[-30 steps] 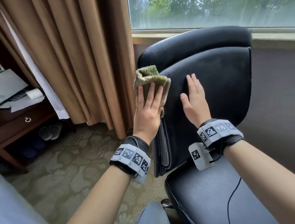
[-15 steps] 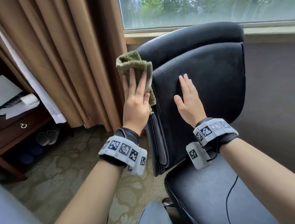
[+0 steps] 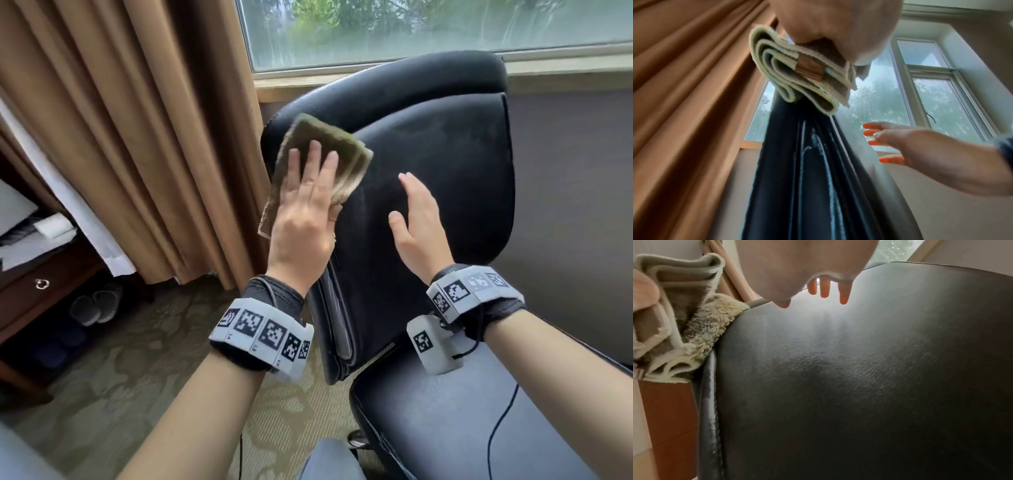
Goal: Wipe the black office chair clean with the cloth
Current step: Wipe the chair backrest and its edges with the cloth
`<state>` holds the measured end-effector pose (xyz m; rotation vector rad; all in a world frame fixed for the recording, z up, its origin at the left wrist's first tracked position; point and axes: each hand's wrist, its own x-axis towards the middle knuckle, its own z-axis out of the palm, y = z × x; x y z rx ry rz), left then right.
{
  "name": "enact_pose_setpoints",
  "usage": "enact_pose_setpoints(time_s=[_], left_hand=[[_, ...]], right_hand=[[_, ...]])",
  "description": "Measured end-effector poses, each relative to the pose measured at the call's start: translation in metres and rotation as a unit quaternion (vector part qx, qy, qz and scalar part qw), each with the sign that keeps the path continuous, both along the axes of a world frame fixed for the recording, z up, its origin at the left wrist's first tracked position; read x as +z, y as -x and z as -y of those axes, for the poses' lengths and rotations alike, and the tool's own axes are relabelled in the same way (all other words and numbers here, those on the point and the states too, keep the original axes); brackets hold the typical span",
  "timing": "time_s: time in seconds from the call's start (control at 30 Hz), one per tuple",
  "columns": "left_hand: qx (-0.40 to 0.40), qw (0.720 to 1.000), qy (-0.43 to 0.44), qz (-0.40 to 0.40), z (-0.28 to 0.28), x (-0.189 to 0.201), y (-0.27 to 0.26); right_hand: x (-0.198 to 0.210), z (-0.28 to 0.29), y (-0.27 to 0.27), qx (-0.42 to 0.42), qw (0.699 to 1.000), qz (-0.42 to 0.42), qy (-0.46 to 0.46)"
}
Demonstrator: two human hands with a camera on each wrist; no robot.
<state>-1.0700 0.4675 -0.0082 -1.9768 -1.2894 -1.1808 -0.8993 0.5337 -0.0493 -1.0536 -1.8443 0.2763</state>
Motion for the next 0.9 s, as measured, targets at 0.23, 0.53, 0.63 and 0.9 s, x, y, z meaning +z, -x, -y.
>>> enact_pose_setpoints(time_s=[0.23, 0.53, 0.63, 0.9], left_hand=[[0.104, 0.953, 0.138, -0.251, -0.028, 0.007, -0.03], [0.12, 0.886, 0.232, -0.382, -0.008, -0.007, -0.041], [0.086, 0.892, 0.216, -0.388, 0.003, -0.028, -0.032], [0.166, 0.89, 0.157, -0.395, 0.005, -0.019, -0.013]], right_hand=[[-0.009, -0.004, -0.013, -0.038, 0.998, -0.003, 0.051], [-0.019, 0.003, -0.017, -0.04, 0.992, 0.0, 0.117], [-0.018, 0.007, -0.021, -0.029, 0.993, 0.001, 0.113], [-0.029, 0.018, -0.033, -0.03, 0.985, -0.003, 0.17]])
